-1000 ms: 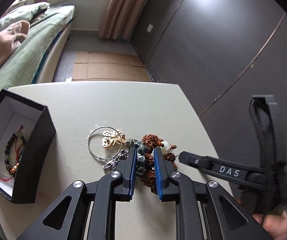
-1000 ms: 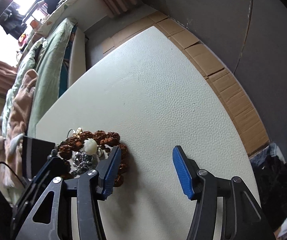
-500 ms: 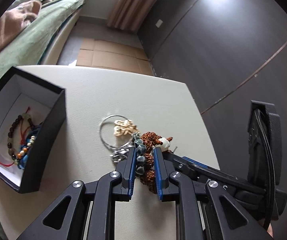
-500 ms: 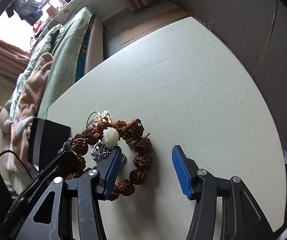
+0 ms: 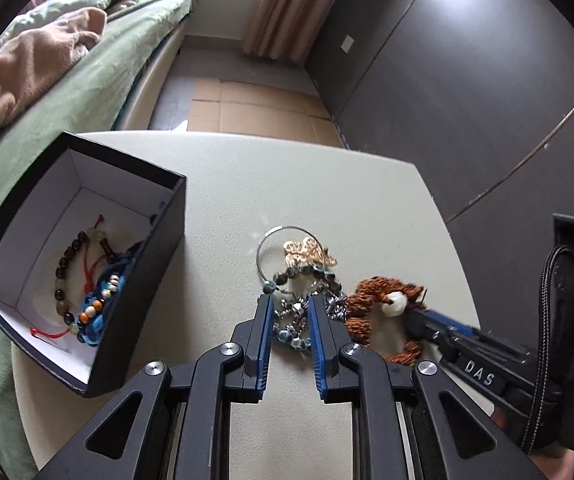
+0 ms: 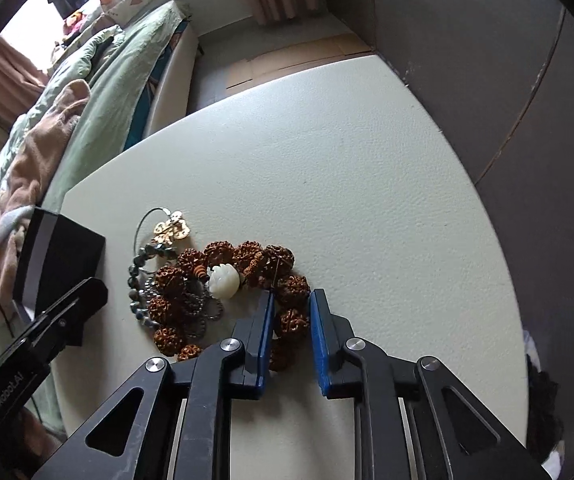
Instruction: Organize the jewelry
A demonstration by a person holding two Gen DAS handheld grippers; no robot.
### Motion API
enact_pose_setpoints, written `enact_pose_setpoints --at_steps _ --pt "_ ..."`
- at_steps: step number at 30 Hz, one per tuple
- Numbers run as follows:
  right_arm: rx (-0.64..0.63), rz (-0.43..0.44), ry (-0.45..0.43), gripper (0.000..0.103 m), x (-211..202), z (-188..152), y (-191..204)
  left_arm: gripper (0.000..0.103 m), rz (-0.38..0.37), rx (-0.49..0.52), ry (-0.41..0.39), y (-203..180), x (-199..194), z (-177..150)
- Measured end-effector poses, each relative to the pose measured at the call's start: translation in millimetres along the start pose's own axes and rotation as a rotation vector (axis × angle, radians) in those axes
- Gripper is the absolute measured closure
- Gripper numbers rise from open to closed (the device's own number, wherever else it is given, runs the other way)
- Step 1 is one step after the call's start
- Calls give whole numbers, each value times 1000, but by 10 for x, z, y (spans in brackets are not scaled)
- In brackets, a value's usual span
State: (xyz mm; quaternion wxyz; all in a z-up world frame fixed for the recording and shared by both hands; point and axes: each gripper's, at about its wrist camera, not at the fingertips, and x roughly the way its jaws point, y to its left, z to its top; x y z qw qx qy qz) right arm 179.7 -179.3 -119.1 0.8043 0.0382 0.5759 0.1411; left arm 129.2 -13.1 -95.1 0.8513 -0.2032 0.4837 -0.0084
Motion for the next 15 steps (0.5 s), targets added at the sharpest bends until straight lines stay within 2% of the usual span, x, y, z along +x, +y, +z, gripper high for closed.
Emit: enact_pose_setpoints --at_steps 3,11,15 --pt "11 -28 -19 84 -84 -2 -106 72 -18 -25 53 22 101 -22" --pt "57 -34 -19 84 -180 11 -321 71 100 -29 58 72 239 -45" --pt "45 -38 -10 84 -164 41 -281 71 128 -31 23 100 261 -32"
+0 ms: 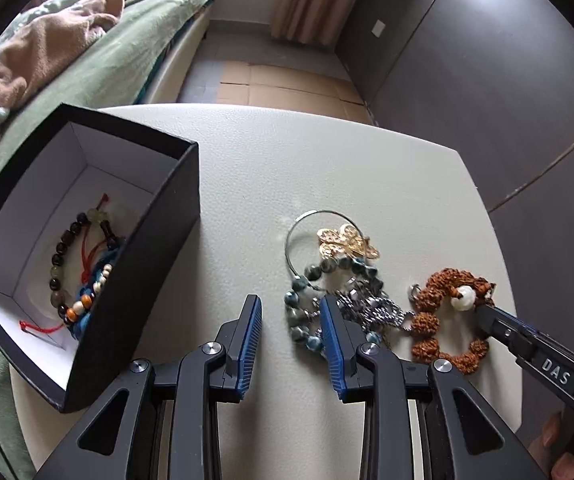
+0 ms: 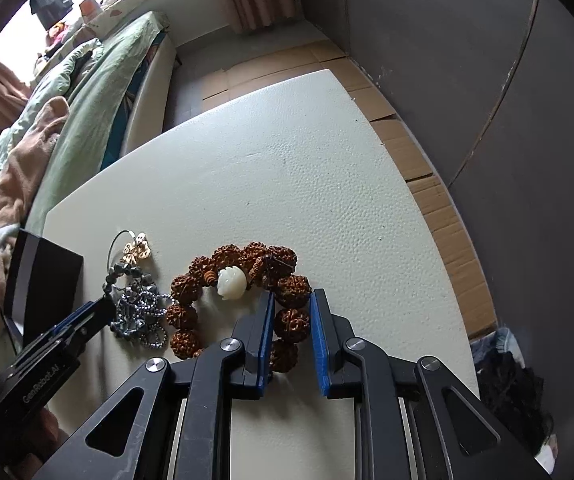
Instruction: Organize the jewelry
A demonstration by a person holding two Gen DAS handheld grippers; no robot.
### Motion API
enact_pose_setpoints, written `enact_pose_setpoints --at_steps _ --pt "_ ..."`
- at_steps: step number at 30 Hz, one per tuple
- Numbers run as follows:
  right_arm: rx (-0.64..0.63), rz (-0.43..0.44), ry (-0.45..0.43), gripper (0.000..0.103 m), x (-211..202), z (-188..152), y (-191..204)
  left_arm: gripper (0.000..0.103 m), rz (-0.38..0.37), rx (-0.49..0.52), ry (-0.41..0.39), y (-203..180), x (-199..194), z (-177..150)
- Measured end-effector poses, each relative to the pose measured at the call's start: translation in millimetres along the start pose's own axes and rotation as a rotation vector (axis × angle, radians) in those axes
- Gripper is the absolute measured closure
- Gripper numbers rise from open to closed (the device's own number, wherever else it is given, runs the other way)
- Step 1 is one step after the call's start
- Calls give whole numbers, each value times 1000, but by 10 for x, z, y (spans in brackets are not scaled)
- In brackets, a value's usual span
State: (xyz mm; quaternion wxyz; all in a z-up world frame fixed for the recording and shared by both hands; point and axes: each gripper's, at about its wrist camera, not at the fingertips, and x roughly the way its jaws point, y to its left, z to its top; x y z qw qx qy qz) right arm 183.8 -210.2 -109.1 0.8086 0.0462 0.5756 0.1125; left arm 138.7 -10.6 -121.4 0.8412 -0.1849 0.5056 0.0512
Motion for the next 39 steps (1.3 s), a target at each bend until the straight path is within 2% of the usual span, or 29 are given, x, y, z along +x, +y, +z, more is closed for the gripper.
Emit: enact_pose_setpoints --at_steps 4,5,6,7,8,12,16,22,30,39 --pt "-11 -3 18 84 109 44 105 72 18 15 -41 -22 33 34" --pt "-16 -6 19 84 128 43 113 76 28 27 -49 -37 40 43" --pt "-27 -15 18 84 138 42 125 87 36 37 -54 -47 45 43" --pt "-36 -22 16 84 139 39 140 94 33 44 -53 -52 56 47" --pt "-43 -27 16 84 137 37 152 95 18 41 -49 -40 64 57" --pt "-37 14 29 84 137 19 149 95 -26 -5 -38 55 13 59" --pt "-17 62 21 84 102 -2 129 95 -88 -50 -61 137 -143 79" --pt "27 188 -63 84 -141 -17 75 95 -187 -80 -115 183 -457 51" --pt "56 290 -129 84 -327 -38 50 95 -260 -68 -189 189 -774 20" --pt "36 403 -242 84 -613 -43 254 95 -332 -82 -272 314 -1097 44"
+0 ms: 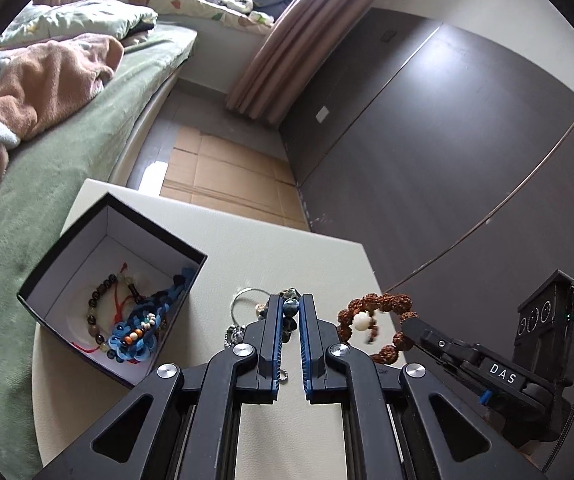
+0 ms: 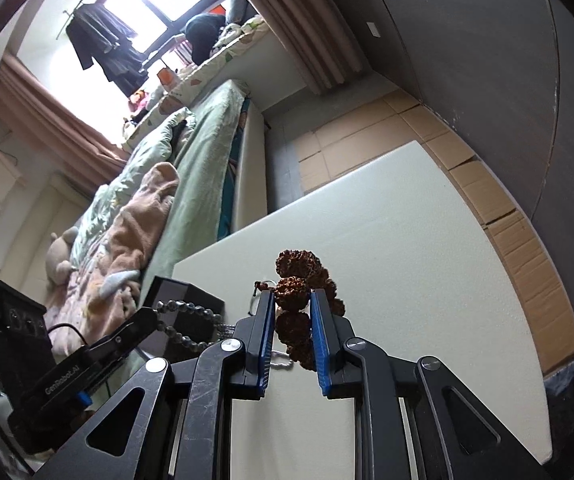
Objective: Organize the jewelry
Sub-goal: 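Lift the brown bead bracelet with the right gripper and drop it into the black box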
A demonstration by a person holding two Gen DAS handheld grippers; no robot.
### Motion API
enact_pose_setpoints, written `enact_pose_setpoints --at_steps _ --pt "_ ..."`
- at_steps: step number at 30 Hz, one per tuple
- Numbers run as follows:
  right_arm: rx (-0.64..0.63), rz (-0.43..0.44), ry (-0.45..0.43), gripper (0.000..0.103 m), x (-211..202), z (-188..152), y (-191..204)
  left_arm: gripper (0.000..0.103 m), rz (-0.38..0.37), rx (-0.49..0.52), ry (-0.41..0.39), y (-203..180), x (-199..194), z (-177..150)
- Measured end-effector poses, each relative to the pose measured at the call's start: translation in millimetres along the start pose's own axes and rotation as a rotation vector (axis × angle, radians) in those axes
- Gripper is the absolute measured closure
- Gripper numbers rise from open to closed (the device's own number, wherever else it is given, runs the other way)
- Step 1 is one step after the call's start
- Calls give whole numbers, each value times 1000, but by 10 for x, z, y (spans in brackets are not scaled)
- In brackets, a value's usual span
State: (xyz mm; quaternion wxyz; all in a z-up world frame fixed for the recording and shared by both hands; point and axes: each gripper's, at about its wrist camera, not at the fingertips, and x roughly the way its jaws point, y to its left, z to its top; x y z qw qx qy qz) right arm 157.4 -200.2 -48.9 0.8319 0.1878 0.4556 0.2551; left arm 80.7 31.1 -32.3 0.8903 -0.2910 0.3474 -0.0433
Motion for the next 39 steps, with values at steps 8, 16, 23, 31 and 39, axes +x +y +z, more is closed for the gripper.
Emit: enact_pose_setpoints --at_steps 8,16,23,31,39 --pt "-17 94 -70 84 -98 1 292 95 -55 -15 -76 12 -313 84" --pt "-17 185 -99 84 -80 8 460 95 -60 -20 -168 28 -582 183" --pt "-34 226 -95 84 17 -36 607 95 25 -57 -199 260 -609 258" --pt "-57 253 -75 84 174 -70 770 90 116 -198 -142 644 -502 361" --pt "-71 326 -43 84 406 -117 969 29 180 -285 -223 901 -673 356"
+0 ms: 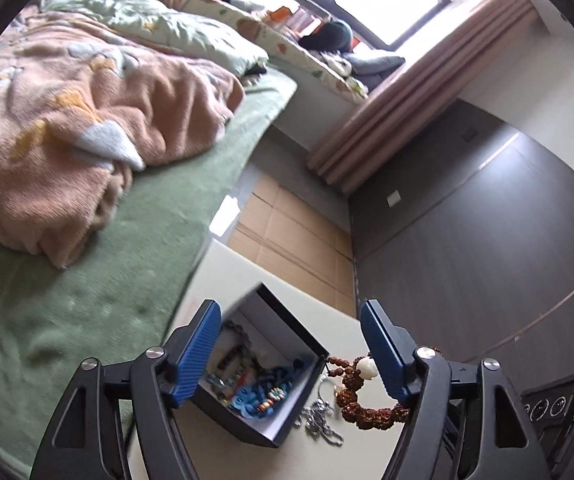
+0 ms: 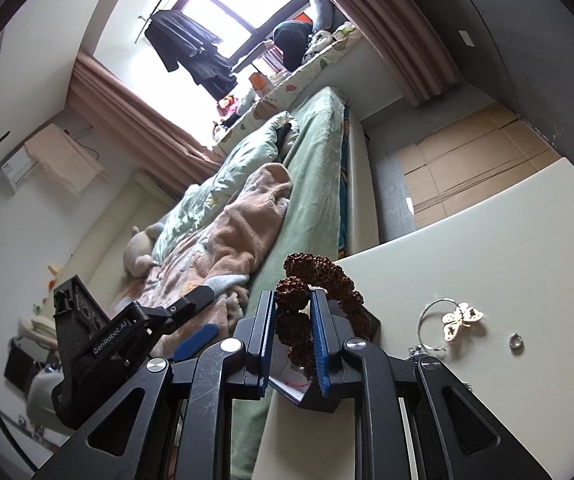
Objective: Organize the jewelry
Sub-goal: 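Lift the brown bead bracelet with the right gripper and drop it into the black box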
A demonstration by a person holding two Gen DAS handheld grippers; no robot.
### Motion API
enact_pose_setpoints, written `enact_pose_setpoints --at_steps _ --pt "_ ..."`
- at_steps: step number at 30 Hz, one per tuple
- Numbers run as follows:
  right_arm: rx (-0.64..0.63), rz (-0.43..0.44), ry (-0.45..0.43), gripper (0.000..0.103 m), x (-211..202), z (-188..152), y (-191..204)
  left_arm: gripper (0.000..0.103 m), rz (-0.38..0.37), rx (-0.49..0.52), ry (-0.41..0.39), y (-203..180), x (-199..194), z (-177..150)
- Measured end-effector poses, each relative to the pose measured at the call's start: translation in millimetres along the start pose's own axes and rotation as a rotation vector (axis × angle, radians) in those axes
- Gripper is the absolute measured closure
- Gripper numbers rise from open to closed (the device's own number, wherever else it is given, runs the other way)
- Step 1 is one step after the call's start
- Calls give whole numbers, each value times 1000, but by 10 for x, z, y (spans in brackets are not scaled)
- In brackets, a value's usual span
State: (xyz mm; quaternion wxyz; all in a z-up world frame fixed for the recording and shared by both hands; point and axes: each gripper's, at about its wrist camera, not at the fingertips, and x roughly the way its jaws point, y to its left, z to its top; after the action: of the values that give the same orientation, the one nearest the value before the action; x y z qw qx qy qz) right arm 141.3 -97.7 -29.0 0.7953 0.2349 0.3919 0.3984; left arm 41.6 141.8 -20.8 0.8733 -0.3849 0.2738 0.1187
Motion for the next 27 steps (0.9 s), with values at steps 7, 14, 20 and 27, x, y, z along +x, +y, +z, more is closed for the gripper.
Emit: enact_pose_setpoints --at_steps 7,14,20,27 --pt "-4 63 35 84 341 -85 145 29 40 -80 -3 215 27 77" --pt "-9 59 89 53 470 -118 159 29 53 -81 13 253 53 70" --pt "34 26 57 52 204 -36 -60 29 50 -76 39 199 109 18" --pt "68 -49 31 52 -95 47 -303 29 40 -2 80 -17 196 -123"
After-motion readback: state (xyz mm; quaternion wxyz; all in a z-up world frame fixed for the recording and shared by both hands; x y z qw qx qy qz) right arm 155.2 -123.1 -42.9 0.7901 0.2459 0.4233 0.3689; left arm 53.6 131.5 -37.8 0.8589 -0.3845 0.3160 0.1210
